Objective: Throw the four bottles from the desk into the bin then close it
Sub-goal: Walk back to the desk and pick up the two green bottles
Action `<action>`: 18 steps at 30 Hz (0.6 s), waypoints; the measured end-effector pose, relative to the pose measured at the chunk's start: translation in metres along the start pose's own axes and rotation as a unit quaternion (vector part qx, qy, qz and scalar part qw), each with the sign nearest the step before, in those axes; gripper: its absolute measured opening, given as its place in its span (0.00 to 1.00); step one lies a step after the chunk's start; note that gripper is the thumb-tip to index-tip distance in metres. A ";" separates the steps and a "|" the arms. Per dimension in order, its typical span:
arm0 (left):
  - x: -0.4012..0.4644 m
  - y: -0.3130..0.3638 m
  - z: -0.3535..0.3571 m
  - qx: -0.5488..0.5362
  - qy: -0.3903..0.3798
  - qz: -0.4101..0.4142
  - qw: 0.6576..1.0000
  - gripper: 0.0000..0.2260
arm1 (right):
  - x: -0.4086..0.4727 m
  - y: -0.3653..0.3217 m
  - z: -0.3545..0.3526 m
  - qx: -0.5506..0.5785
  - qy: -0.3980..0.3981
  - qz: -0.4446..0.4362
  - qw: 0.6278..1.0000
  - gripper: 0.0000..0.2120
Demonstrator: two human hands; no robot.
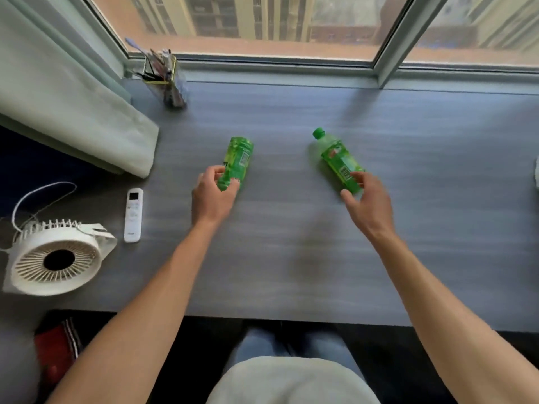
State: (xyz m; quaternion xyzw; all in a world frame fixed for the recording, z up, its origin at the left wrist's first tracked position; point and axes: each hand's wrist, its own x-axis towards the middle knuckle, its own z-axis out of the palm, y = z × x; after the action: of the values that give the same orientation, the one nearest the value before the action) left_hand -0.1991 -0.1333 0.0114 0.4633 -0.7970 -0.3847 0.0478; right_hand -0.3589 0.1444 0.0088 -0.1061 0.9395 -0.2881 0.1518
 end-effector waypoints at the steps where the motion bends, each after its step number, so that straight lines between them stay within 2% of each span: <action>1: 0.012 0.006 0.003 0.006 0.009 0.007 1.000 0.20 | 0.016 -0.008 0.002 -0.008 0.011 -0.006 1.000 0.24; 6: 0.055 0.015 0.032 0.064 -0.001 -0.007 0.998 0.36 | 0.079 -0.016 0.023 -0.086 -0.015 0.003 0.996 0.37; 9: 0.066 0.007 0.050 0.095 -0.017 -0.022 0.995 0.42 | 0.099 -0.006 0.038 -0.132 -0.037 0.025 0.990 0.43; 13: 0.074 -0.008 0.068 0.126 -0.024 -0.037 0.991 0.38 | 0.108 0.007 0.055 -0.156 -0.043 0.041 0.986 0.44; 18: 0.071 -0.017 0.071 0.140 -0.034 -0.045 0.988 0.33 | 0.098 0.017 0.063 -0.158 -0.039 0.061 0.985 0.39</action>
State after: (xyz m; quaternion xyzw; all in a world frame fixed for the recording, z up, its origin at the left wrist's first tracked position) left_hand -0.2586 -0.1530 -0.0691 0.4875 -0.8225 -0.2863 -0.0623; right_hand -0.4306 0.0984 -0.0728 -0.0822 0.9712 -0.1223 0.1871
